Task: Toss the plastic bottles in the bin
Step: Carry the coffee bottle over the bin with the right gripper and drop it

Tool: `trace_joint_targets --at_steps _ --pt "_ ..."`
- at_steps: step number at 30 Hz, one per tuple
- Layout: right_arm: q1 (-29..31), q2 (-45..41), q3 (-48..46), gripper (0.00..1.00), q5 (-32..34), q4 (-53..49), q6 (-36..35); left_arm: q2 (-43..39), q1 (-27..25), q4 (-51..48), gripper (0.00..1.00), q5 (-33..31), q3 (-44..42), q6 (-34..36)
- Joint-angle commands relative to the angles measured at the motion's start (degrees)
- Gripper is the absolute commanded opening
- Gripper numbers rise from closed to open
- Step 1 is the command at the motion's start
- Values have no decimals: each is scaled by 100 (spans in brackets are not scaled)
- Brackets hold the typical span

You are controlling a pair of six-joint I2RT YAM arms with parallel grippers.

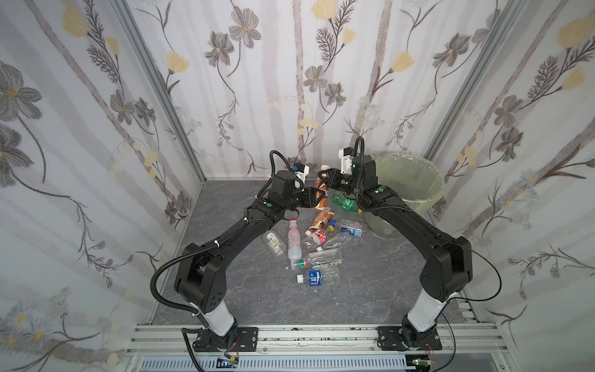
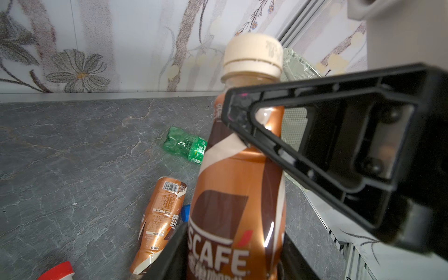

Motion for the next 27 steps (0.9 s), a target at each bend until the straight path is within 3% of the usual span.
trace_joint_targets --at_steps 1,6,13,20,27 --pt "-15 0 82 18 122 212 -51 -73 6 183 57 -25 -31 4" --pt "-129 39 233 16 187 79 -134 -162 6 174 70 -114 -109 23" --pt "-404 -10 398 15 280 -204 -331 -439 14 165 99 -327 -337 134" --pt "-712 -337 658 15 497 -816 -785 -558 -8 157 100 -371 -250 204" --pt "-1387 -1402 641 16 640 -1137 -962 -531 -249 159 100 -401 183 499"
